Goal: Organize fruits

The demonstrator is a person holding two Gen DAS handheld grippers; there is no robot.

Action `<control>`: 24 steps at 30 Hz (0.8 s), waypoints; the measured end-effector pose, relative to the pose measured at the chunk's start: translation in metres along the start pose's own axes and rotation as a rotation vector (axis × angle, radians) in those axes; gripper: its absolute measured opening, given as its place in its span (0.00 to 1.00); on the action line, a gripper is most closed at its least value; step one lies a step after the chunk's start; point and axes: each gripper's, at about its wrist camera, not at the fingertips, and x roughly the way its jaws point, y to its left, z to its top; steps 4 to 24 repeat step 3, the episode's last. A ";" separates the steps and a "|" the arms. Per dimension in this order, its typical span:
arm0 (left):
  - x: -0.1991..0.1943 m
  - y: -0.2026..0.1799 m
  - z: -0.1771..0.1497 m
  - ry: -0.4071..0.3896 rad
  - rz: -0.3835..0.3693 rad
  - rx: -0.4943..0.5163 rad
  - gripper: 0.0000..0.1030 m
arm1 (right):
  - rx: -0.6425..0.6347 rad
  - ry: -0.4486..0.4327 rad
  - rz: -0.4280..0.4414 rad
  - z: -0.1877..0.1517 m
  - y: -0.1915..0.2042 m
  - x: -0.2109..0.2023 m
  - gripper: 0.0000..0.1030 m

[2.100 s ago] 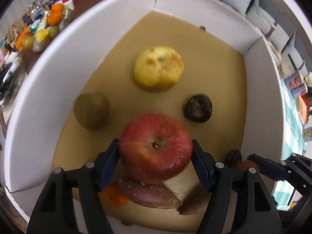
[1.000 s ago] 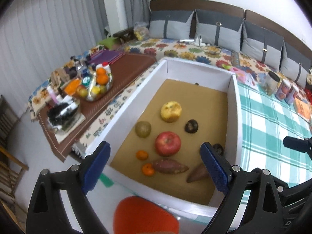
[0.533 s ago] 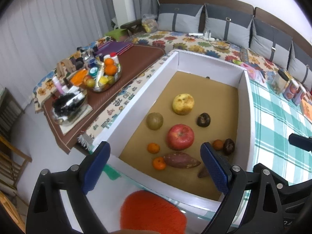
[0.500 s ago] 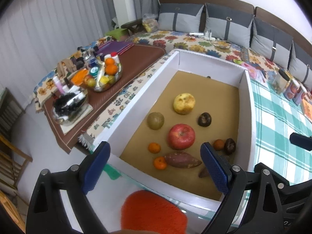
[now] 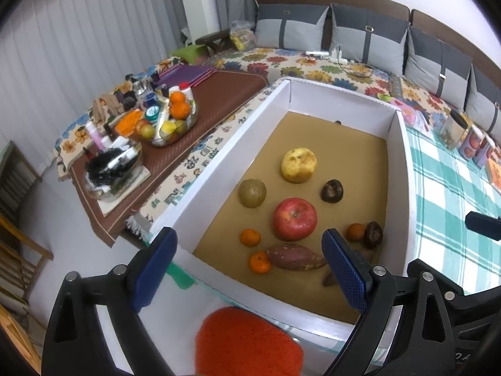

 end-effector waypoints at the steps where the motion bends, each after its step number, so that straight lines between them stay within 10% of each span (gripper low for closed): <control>1: 0.000 0.000 0.000 -0.002 -0.001 0.000 0.92 | 0.000 -0.001 0.000 0.000 0.000 0.000 0.95; 24: -0.001 -0.001 0.001 -0.010 0.008 0.005 0.92 | 0.000 0.000 0.000 0.000 0.000 0.000 0.95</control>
